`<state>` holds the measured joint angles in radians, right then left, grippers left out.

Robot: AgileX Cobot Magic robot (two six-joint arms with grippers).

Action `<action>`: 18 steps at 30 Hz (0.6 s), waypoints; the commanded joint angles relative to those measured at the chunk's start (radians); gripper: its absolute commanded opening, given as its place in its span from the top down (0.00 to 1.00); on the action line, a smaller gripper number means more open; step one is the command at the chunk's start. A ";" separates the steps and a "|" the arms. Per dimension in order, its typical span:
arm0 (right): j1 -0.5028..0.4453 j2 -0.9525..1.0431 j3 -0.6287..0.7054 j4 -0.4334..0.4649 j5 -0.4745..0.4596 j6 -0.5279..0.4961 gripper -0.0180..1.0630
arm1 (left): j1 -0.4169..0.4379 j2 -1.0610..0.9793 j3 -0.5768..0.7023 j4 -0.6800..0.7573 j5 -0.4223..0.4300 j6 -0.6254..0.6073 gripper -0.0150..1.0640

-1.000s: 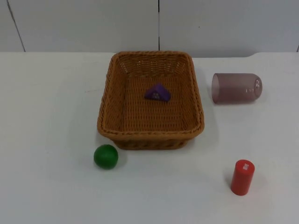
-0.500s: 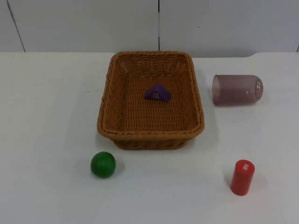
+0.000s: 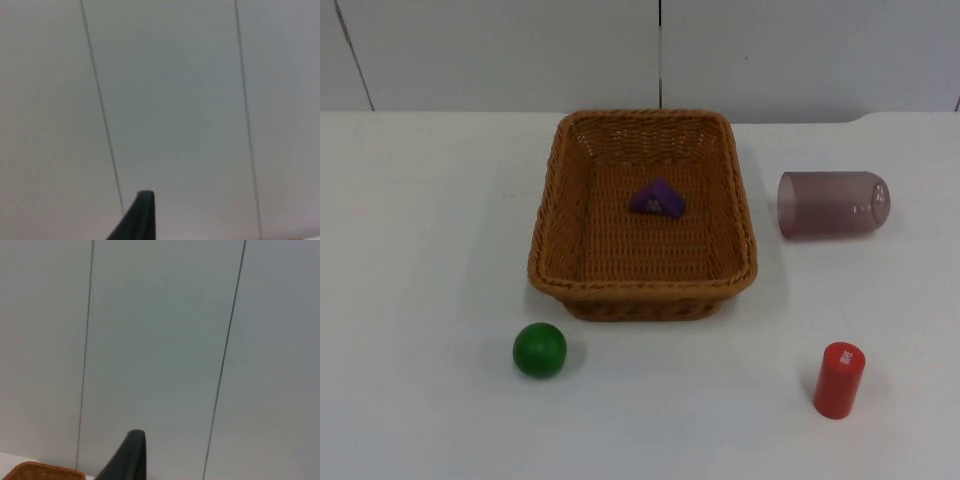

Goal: Pick up the basket with the left hand and place the triangular block into the basket with the right hand.

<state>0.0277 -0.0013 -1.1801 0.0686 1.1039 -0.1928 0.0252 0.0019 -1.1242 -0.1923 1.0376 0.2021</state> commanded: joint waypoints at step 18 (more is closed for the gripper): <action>-0.007 0.001 0.148 0.018 0.023 0.022 0.01 | 0.012 -0.002 0.198 0.118 0.004 -0.146 0.01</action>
<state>0.0277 -0.0013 -1.0458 0.0955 1.1217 -0.1740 0.0285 -0.0004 -0.9567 -0.0893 1.0346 0.0705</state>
